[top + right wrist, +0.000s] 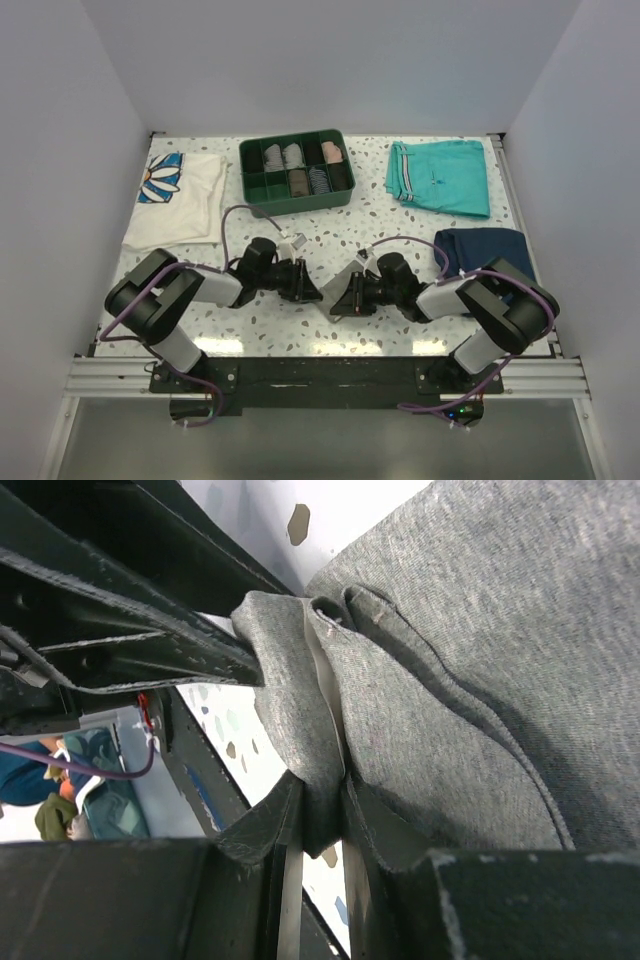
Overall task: Roll the underwear
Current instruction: Roll the underwear to the center of the board.
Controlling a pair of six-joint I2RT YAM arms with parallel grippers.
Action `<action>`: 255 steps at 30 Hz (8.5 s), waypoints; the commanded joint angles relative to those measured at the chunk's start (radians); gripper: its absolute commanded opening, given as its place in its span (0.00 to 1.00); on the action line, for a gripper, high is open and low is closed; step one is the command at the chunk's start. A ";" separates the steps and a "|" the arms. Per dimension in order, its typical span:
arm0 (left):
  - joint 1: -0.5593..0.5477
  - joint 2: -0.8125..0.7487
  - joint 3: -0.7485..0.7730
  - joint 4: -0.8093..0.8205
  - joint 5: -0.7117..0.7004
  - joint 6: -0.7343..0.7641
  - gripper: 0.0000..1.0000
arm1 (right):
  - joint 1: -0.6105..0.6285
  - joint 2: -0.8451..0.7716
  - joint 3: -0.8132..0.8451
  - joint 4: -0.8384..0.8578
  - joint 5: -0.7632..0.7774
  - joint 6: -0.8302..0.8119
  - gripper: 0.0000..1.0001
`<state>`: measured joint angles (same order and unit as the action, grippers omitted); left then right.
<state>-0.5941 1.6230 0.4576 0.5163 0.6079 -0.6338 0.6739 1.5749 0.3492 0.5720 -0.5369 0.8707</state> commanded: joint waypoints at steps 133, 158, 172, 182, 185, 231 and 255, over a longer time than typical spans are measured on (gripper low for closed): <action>-0.121 0.124 0.121 -0.047 -0.111 -0.023 0.69 | -0.045 -0.222 -0.159 -0.029 0.143 0.060 0.05; -0.214 0.117 0.299 -0.298 -0.244 0.028 0.00 | 0.105 -0.492 0.249 -0.938 0.535 -0.390 0.71; -0.216 0.103 0.339 -0.348 -0.249 0.037 0.00 | 0.398 -0.331 0.412 -1.025 0.845 -0.510 0.72; -0.214 0.113 0.348 -0.349 -0.238 0.040 0.00 | 0.467 -0.182 0.508 -1.032 0.930 -0.588 0.72; -0.214 0.113 0.348 -0.348 -0.238 0.037 0.00 | 0.474 -0.151 0.505 -1.017 0.933 -0.587 0.71; 0.105 -0.501 0.132 -0.714 -0.585 -0.050 0.78 | 0.521 0.083 0.491 -0.647 0.810 -0.464 0.20; 0.163 -0.545 0.043 -0.584 -0.343 0.023 0.79 | 0.201 0.103 0.136 0.176 0.062 -0.060 0.23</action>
<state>-0.4381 1.0588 0.5022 -0.1753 0.1600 -0.6601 0.9283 1.6493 0.5514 0.5282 -0.3325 0.6464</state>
